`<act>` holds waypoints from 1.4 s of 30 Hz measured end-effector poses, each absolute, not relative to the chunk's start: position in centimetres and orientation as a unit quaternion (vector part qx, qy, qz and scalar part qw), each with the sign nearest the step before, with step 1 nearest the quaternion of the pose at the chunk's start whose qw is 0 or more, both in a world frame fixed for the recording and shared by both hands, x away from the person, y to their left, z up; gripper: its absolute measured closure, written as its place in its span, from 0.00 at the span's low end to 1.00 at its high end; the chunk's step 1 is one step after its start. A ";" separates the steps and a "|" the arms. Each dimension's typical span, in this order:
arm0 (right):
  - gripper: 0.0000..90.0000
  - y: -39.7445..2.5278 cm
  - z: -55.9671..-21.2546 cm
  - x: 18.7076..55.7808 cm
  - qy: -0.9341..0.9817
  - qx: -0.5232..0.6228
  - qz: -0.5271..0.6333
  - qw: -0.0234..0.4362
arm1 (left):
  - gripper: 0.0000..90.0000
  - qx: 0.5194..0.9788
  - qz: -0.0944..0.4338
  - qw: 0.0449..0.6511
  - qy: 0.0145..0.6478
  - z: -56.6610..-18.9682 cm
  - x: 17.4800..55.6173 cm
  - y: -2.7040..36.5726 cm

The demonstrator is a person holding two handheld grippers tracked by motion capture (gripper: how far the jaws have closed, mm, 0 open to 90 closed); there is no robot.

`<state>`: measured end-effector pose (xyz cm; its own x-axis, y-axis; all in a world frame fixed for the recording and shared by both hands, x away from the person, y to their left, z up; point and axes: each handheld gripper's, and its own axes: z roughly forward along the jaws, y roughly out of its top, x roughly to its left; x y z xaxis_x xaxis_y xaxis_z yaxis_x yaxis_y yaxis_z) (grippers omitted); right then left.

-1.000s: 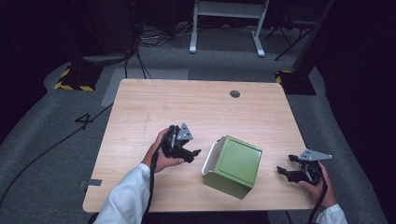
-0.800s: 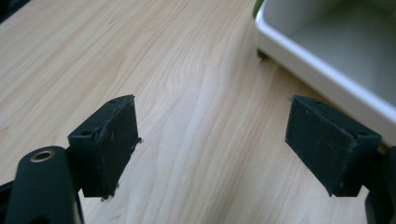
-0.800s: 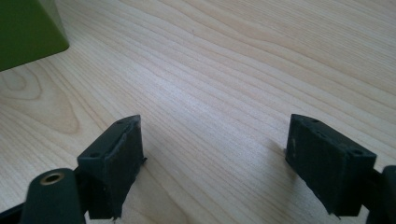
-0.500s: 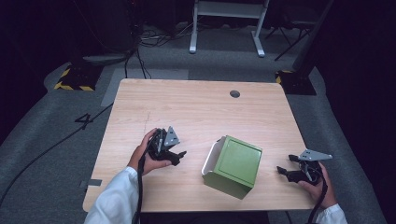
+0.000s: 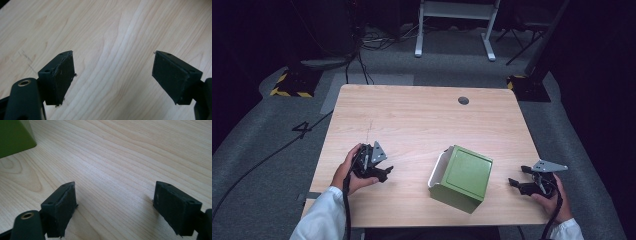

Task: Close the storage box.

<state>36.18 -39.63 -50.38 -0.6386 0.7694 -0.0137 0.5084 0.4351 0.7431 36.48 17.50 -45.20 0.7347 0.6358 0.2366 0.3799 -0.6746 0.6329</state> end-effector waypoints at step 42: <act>0.21 -39.6 -50.4 36.1 0.829 0.384 0.365 0.181 | 0.23 0.835 0.161 0.341 0.400 -50.4 33.6 25.7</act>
